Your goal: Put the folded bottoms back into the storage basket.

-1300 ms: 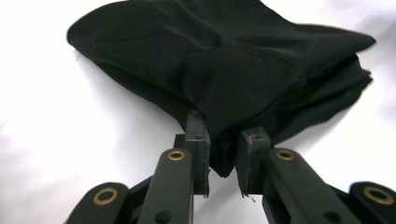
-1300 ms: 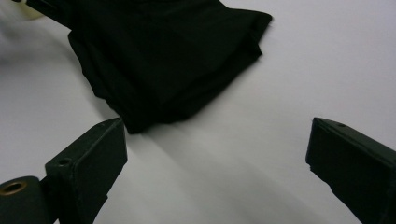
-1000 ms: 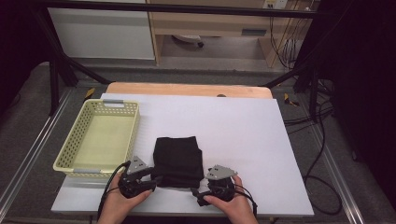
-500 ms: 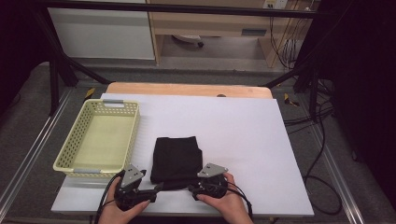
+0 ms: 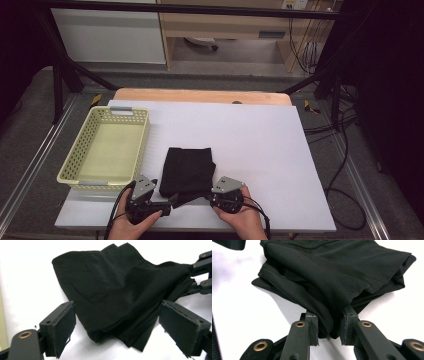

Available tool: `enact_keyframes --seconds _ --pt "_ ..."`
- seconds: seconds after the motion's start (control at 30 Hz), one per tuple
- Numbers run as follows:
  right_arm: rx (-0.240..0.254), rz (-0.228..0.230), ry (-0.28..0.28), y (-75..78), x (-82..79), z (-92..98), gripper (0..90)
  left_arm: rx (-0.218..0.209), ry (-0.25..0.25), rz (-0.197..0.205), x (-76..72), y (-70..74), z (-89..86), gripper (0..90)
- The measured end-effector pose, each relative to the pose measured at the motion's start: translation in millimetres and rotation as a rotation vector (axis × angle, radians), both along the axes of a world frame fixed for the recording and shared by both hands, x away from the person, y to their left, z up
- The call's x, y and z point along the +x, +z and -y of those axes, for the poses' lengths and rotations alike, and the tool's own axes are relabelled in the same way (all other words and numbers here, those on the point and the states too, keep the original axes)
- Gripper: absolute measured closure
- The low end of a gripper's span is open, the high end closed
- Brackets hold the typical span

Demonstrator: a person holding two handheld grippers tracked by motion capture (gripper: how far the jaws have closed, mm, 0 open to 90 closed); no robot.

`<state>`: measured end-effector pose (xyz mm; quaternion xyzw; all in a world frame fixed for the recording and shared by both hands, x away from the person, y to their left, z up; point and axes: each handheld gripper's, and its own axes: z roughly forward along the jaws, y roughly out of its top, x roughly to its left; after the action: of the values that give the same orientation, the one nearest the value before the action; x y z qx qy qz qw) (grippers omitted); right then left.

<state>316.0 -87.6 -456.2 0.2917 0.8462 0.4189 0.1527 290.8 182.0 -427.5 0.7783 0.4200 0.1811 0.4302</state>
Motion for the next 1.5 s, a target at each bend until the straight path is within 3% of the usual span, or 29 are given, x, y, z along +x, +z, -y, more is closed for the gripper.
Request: enact_keyframes --seconds 0.37,0.67,0.83,1.0,1.17,1.33,1.5 --pt "0.000 -0.034 -0.008 5.7 -18.3 24.9 73.2 -0.020 -0.021 -0.002 -1.6 -0.2 3.5 12.7" --pt "-0.007 -0.053 -0.001 -2.3 -16.9 20.2 72.6 -0.021 -0.052 0.005 -3.4 -2.0 10.0 10.0" --pt "-0.012 -0.051 0.002 -1.9 -17.1 19.2 72.5 -0.031 -0.061 0.033 -5.1 -0.2 12.3 9.1" --pt "-0.023 -0.046 0.012 -1.0 -18.0 18.5 72.2 -0.041 -0.053 0.035 -4.7 0.4 12.1 9.2" --pt "-0.008 -0.053 0.016 -2.9 -16.4 19.7 71.8 -0.049 -0.057 0.062 -5.4 2.9 14.2 8.8" --pt "-0.022 -0.048 0.013 -2.6 -17.2 18.2 72.0 -0.048 -0.045 0.064 -0.4 3.7 15.4 9.1" --pt "-0.022 -0.052 0.011 -2.5 -16.5 17.4 72.5 -0.075 -0.026 0.075 5.6 6.9 14.6 8.8"
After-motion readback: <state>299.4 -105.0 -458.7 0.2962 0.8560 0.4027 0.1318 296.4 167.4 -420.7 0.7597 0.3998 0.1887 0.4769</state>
